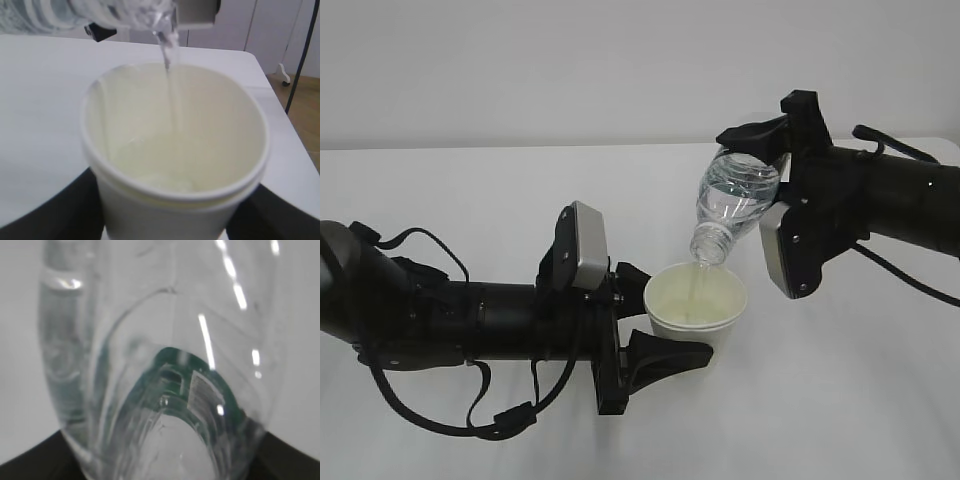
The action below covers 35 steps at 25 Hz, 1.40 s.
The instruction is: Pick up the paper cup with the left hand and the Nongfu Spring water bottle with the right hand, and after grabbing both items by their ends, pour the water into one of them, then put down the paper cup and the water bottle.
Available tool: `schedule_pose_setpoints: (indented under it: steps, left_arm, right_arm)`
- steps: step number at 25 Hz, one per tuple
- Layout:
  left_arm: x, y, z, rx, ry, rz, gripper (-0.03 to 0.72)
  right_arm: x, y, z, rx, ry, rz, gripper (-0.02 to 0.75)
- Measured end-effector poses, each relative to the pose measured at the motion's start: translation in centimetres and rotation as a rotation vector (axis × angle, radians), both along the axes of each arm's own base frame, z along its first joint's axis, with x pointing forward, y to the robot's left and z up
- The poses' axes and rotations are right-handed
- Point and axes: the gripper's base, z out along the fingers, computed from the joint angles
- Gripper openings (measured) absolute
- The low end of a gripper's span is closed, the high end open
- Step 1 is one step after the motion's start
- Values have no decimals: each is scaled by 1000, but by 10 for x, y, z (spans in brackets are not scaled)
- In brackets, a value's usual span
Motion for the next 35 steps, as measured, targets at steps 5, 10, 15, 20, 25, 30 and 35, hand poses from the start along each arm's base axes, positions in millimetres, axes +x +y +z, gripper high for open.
schedule_pose_setpoints:
  steps: [5, 10, 15, 20, 25, 30, 35]
  left_arm:
    - [0, 0, 0, 0, 4, 1, 466]
    - [0, 0, 0, -1, 6, 1, 466]
    - [0, 0, 0, -1, 6, 1, 466]
    - [0, 0, 0, -1, 6, 1, 466]
    - [0, 0, 0, -1, 6, 1, 466]
    - [0, 0, 0, -1, 6, 1, 466]
    - [0, 0, 0, -1, 8, 2, 465]
  right_arm:
    - [0, 0, 0, 0, 0, 0, 455]
    - [0, 0, 0, 0, 0, 0, 455]
    - [0, 0, 0, 0, 0, 0, 455]
    - [0, 0, 0, 0, 0, 0, 455]
    - [0, 0, 0, -2, -1, 1, 455]
    - [0, 0, 0, -2, -1, 1, 455]
    - [0, 0, 0, -2, -1, 1, 455]
